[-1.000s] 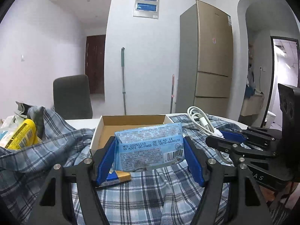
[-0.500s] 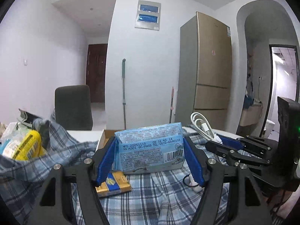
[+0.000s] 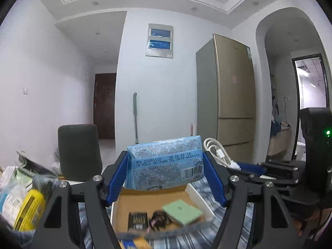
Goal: Organize soft objects
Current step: 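Carry the wipes packet and white cable over the box with both tools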
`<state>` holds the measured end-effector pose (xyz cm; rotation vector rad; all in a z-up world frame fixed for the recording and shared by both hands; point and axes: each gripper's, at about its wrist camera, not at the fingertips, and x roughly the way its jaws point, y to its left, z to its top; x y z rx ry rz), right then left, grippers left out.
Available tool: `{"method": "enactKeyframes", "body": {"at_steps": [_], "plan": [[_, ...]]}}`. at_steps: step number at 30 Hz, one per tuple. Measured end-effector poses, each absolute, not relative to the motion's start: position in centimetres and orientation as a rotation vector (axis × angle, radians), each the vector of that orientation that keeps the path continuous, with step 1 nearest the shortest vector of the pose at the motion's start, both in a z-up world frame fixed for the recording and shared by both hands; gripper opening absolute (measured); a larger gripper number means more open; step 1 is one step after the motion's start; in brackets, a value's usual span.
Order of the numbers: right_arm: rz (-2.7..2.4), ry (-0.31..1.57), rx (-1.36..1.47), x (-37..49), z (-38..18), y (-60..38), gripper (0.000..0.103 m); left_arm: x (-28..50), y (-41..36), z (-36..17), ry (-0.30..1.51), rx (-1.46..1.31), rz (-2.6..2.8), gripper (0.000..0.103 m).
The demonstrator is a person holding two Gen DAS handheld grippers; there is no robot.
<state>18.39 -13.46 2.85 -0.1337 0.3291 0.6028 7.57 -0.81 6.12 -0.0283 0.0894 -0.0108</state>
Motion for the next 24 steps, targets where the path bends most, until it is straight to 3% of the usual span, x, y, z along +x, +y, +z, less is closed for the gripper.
{"method": "enactKeyframes", "body": {"at_steps": [15,19,24], "plan": [[0.539,0.395,-0.087,27.1,0.7,-9.7,0.020,17.1,1.0,5.1,0.041,-0.018,0.049,0.072],[0.560,0.468,-0.092,28.3,-1.8,-9.0,0.020,18.6,2.1,3.4,0.086,-0.032,0.060,0.072],[0.571,0.568,-0.119,29.7,-4.8,-8.7,0.020,21.7,3.2,1.3,0.270,-0.042,0.114,0.072]]}}
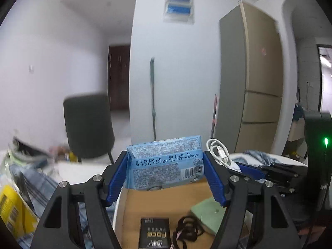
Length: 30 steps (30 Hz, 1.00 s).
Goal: Organize soft objects
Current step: 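Carry the wipes packet and white cable over the box with both tools, then open both tools to drop the wipes packet and cable into the box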
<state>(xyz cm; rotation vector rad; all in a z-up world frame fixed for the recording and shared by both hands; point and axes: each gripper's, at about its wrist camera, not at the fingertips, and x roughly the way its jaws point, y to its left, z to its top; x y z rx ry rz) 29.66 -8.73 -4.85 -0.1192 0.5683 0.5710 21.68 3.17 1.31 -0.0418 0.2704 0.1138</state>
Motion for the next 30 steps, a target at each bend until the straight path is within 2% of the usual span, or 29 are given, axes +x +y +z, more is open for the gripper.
{"method": "enactKeyframes", "body": {"at_steps": [10,19,20,21,23,30], "plan": [[0.623,0.792,-0.100,31.7,-8.2,-8.5,0.020,25.5,5.1,-1.9,0.505,-0.082,0.146,0.072],[0.602,0.795,-0.156,32.0,-9.0,-7.8,0.023,25.9,4.8,-2.9,0.546,-0.063,0.132,0.073],[0.597,0.794,-0.154,32.0,-9.0,-7.7,0.028,25.9,4.8,-3.1,0.553,-0.065,0.126,0.073],[0.594,0.790,-0.148,32.1,-8.9,-7.8,0.039,26.0,4.8,-3.3,0.562,-0.070,0.119,0.077],[0.590,0.772,-0.140,32.0,-8.5,-8.1,0.050,26.0,4.8,-3.4,0.574,-0.081,0.118,0.081],[0.586,0.746,-0.165,31.8,-7.9,-8.2,0.050,26.1,5.3,-3.7,0.585,-0.094,0.144,0.087]]}}
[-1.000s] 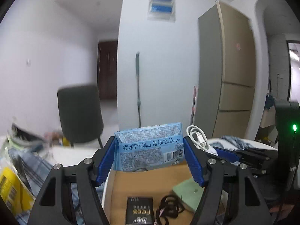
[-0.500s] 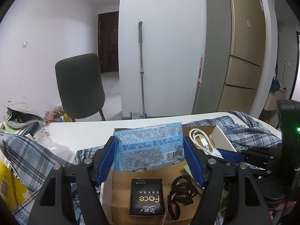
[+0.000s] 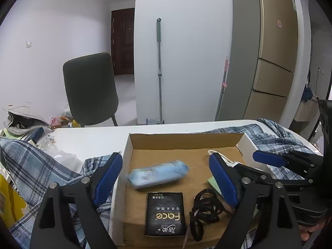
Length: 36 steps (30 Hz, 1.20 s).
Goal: Organize soft objects
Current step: 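Open both tools to drop the wipes packet and cable into the box, then withdraw both tools from the box back over the bed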
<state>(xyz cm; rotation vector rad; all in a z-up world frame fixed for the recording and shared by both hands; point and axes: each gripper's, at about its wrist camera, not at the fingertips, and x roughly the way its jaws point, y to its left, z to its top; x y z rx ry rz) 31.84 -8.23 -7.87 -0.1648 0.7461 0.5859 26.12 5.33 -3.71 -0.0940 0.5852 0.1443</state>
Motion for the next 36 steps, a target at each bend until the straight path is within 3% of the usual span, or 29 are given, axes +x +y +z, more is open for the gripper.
{"method": "enactKeyframes", "body": {"at_steps": [4,10,12,15,26,36], "plan": [[0.585,0.739,-0.173,31.7,-7.7,-7.9,0.058,25.9,5.4,-3.6,0.568,-0.095,0.153,0.088],[0.581,0.699,-0.152,31.5,-7.2,-8.4,0.078,25.4,5.2,-3.2,0.531,-0.092,0.138,0.090],[0.578,0.697,-0.158,31.6,-7.1,-8.5,0.079,25.1,5.2,-2.7,0.500,-0.100,0.145,0.103],[0.567,0.683,-0.160,31.6,-6.9,-8.6,0.089,24.3,5.3,-2.0,0.437,-0.102,0.173,0.103],[0.573,0.662,-0.117,31.3,-4.9,-9.5,0.090,23.1,4.2,0.0,0.404,-0.032,0.205,0.103],[0.587,0.546,-0.116,27.1,1.1,-11.7,0.091,18.8,3.0,5.1,0.377,-0.027,0.167,0.103]]}}
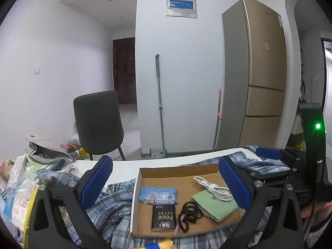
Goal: Organize soft objects
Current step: 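Withdraw both tools from the box back over the bed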
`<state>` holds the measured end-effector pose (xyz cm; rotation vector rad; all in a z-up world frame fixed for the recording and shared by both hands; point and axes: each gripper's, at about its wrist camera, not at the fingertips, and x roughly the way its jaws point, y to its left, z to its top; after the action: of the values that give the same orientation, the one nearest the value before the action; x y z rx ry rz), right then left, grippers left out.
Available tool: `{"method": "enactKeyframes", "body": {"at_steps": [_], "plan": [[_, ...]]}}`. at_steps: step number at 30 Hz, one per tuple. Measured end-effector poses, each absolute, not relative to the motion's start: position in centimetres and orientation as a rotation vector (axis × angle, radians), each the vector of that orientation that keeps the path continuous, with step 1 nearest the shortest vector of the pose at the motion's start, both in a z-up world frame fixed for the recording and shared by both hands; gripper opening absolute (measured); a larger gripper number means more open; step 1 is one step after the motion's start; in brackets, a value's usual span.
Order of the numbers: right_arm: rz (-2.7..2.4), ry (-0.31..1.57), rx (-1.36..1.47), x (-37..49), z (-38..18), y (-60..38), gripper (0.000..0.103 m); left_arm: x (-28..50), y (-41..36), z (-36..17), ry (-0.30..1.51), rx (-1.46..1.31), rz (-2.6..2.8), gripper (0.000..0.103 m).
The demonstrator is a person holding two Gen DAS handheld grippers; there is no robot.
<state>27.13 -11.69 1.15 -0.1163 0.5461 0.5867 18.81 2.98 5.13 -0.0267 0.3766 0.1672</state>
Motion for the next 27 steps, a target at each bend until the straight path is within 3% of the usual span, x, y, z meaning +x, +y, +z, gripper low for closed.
{"method": "enactKeyframes", "body": {"at_steps": [12,27], "plan": [[0.577,0.463,-0.110,20.3,2.5,-16.4,0.093,9.9,0.1,7.7,0.298,-0.028,0.171,0.103],[0.577,0.505,-0.143,18.8,-3.3,-18.3,0.093,8.9,-2.0,2.5,0.379,0.023,0.110,0.103]]}}
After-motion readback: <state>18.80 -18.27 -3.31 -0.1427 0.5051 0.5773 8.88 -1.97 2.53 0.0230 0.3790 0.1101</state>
